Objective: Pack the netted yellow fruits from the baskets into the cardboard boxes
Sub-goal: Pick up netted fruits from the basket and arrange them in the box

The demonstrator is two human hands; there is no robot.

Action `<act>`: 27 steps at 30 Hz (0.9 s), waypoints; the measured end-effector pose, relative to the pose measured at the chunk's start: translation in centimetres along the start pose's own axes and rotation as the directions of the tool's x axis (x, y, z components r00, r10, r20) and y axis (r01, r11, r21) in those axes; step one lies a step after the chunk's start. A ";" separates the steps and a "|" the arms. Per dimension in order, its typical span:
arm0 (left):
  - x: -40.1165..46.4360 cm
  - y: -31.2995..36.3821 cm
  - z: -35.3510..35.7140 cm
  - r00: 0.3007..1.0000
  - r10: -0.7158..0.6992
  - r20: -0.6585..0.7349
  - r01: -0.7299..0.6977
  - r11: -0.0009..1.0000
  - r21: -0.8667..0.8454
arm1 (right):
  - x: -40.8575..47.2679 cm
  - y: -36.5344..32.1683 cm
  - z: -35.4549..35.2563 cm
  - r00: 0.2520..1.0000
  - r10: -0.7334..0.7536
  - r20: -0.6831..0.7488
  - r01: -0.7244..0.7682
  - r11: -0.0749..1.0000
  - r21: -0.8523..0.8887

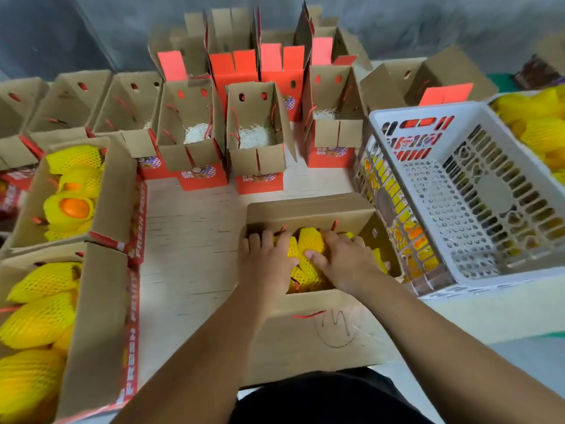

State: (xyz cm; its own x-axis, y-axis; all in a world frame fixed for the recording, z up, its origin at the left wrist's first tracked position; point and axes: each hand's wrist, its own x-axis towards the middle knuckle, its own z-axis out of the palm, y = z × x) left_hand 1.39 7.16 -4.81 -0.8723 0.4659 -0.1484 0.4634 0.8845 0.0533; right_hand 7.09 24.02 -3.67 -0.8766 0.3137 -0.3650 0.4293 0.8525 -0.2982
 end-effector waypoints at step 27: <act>9.7 27.4 -4.8 0.977 0.167 -0.136 -0.205 0.915 -0.348 | 6.3 22.5 -11.7 0.995 0.088 0.045 -0.097 0.963 0.253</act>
State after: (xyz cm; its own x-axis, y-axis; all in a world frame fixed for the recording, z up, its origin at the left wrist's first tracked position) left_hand 4.91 36.00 -0.08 -0.7959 0.6054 -0.0017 0.5480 0.7217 0.4229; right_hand 8.65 50.13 -2.36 -0.8247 0.3687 -0.4288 0.5530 0.6845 -0.4751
